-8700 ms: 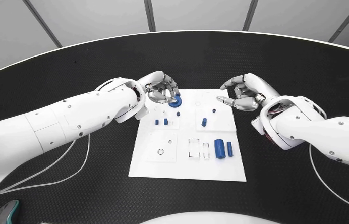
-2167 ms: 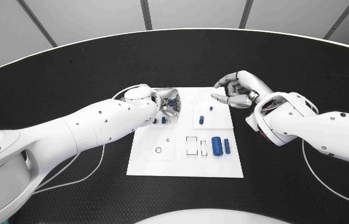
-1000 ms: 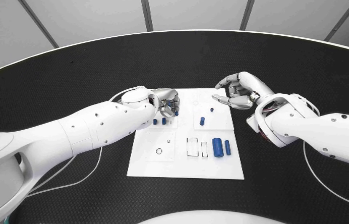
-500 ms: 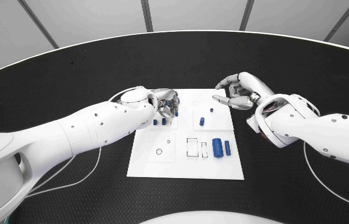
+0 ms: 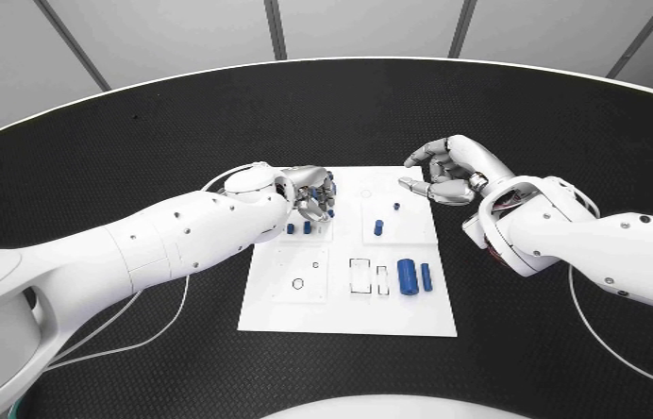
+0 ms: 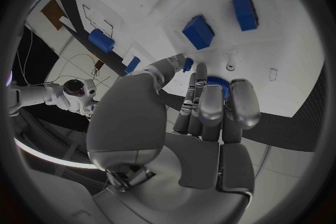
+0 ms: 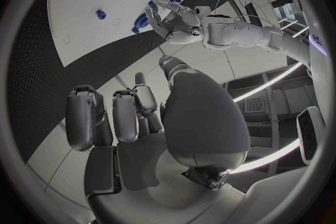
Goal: Assemble the parts on the task board
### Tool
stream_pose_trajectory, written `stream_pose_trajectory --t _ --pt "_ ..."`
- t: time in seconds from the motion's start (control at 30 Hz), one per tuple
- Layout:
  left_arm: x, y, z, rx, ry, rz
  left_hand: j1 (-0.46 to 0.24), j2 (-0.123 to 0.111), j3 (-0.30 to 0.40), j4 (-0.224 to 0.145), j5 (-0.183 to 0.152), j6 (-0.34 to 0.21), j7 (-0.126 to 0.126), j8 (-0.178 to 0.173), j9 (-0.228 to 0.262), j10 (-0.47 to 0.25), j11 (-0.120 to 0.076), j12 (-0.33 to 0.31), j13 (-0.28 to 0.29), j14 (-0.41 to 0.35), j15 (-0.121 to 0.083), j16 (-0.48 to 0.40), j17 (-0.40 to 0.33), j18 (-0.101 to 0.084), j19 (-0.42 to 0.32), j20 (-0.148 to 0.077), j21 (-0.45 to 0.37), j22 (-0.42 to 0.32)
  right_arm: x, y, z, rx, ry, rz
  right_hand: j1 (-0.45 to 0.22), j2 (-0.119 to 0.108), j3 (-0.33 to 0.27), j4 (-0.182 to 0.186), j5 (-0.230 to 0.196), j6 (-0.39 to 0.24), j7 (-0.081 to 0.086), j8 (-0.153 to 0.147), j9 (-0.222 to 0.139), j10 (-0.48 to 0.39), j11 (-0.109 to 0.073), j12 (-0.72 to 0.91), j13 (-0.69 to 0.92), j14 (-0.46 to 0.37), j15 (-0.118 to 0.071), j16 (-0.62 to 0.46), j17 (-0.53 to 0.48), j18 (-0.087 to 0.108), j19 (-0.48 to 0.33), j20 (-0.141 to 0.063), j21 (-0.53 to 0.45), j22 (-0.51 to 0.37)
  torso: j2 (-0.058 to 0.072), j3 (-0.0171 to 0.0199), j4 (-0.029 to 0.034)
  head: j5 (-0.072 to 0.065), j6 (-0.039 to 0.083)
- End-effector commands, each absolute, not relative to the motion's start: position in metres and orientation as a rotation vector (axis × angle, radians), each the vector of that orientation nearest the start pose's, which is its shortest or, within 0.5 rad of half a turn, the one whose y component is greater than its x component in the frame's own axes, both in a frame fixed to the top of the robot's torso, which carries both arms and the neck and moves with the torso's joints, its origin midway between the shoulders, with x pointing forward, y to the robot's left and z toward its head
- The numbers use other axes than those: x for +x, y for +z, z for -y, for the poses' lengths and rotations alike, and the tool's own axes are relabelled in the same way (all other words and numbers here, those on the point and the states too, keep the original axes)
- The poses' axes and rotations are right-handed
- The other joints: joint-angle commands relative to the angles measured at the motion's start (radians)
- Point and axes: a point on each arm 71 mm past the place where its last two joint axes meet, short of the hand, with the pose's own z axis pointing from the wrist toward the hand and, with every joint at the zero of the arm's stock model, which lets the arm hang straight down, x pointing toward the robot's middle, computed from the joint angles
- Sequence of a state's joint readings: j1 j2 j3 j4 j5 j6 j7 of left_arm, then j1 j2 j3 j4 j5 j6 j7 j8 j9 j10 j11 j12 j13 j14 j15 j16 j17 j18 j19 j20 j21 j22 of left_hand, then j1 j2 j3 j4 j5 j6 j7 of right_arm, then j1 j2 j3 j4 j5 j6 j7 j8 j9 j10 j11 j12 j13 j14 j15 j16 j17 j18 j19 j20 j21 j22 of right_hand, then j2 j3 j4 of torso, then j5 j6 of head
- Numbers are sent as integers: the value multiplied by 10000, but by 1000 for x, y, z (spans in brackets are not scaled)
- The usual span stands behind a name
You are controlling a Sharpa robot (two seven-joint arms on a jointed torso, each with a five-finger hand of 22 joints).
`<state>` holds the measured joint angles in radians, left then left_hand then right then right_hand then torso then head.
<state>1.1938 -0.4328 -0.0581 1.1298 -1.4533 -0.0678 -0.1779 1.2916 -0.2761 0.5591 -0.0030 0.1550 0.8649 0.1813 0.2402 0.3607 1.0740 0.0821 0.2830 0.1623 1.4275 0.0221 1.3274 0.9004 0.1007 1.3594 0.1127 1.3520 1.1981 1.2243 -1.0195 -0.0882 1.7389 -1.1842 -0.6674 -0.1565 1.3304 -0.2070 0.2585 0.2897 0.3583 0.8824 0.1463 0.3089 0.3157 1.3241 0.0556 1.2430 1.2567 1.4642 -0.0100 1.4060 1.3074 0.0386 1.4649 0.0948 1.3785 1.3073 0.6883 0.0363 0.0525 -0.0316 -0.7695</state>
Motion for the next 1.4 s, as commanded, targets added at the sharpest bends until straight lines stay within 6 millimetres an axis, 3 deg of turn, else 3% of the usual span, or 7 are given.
stream_pose_trajectory --t 0.03,0.6,1.23,1.4 --pt "535 -230 -97 2405 -5653 -19167 -133 65 -202 134 -21 31 8 -45 -3 -366 310 -41 -131 -4 76 28 -4 -147 28 64 -28 2 447 -160 239 2815 7221 -14726 31 17 62 -12 35 19 -25 67 -16 65 23 16 -7 432 -68 -22 95 54 194 -56 -11 1652 2 0 4 -4 19" --pt "536 -231 -91 2427 -5680 -19302 146 430 -285 437 -13 630 -290 176 110 132 59 74 -14 -5 -120 51 -54 -154 88 -96 -23 20 447 -160 239 2808 7231 -14743 31 17 62 -12 35 19 -25 67 -16 65 23 16 -7 432 -68 -22 95 54 194 -56 -11 1652 18 7 3 -27 10" --pt "537 -232 -88 2360 -5415 -19483 269 562 -179 489 -19 800 -353 240 152 308 -9 76 5 -4 -182 43 -85 -162 115 -160 -11 42 446 -160 239 2806 7237 -14755 34 13 73 -12 56 22 -27 71 -19 83 21 37 10 437 -71 -18 106 49 206 -60 7 1661 17 3 6 -54 -22" --pt "537 -233 -87 2383 -5410 -19512 440 690 -40 462 -38 931 -397 294 191 462 -64 86 27 0 -231 38 -103 -179 164 -207 33 113 446 -160 239 2805 7240 -14756 34 13 73 -12 56 22 -27 71 -19 83 21 37 10 437 -71 -18 106 49 206 -60 7 1661 13 5 3 -63 -25"
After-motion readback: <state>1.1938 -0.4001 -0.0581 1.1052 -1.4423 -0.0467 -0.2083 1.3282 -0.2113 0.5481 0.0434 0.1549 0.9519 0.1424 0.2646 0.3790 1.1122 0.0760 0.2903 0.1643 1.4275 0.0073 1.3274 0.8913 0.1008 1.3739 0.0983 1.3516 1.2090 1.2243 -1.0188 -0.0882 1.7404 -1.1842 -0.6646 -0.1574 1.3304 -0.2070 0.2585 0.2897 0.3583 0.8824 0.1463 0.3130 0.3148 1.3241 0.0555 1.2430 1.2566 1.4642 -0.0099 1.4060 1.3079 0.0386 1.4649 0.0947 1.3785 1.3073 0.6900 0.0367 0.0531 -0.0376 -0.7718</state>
